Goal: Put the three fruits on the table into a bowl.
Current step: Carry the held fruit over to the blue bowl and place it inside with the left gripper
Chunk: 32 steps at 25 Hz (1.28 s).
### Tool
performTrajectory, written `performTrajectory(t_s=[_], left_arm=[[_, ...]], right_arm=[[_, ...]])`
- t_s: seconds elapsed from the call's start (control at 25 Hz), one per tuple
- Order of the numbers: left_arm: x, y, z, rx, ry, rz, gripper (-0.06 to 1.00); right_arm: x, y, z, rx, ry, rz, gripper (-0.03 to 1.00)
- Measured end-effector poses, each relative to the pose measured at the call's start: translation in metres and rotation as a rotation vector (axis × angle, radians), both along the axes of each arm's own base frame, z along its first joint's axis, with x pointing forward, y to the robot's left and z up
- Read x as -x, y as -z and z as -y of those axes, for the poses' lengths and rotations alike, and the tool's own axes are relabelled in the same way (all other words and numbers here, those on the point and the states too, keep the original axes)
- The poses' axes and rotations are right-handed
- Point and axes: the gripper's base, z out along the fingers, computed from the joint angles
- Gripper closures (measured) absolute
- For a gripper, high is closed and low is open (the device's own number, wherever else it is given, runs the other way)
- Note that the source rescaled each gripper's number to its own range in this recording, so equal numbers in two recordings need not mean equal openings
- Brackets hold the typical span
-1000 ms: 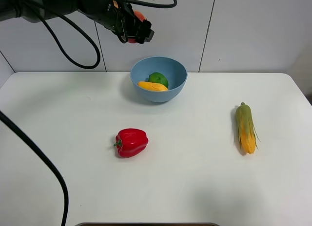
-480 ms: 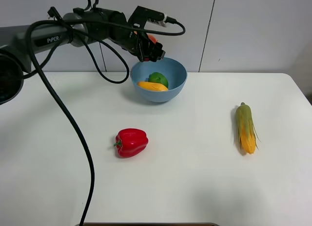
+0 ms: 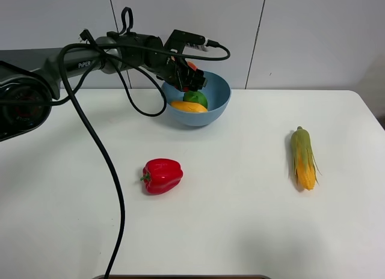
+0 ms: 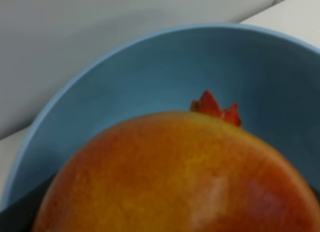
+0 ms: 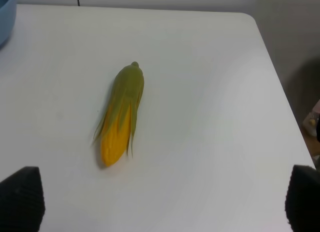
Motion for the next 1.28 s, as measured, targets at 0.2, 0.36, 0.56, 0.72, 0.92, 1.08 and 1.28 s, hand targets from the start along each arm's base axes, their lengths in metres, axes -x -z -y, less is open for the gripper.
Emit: performTrajectory(t_s=[0.2,0.36,0.56,0.72,0.92,1.08,1.28], left_arm=[[0.001,0.016,0.004,0.006,-0.003,-0.037,0.92],[0.001,0.020,0.004,0.003,-0.003,-0.043,0.92],[0.001,0.025,0.005,0.002,-0.005,-0.050,0.92],[0.001,0.025,0.005,0.000,-0.003,-0.048,0.92],[0.001,0.025,0.005,-0.050,0.050,-0.015,0.79],[0.000,0.024,0.005,-0.055,0.059,0.004,0.24],[0.000,0.024,0.005,-0.057,0.062,0.007,0.10]], right_arm=[[0.000,0.000,0.000,0.000,0.000,0.000,-0.03],[0.000,0.000,0.000,0.000,0.000,0.000,-0.03],[0.000,0.000,0.000,0.000,0.000,0.000,-0.03],[0.000,0.000,0.000,0.000,0.000,0.000,-0.03],[0.000,0.000,0.000,0.000,0.000,0.000,-0.03],[0.000,0.000,0.000,0.000,0.000,0.000,-0.03],[0.000,0.000,0.000,0.000,0.000,0.000,-0.03]])
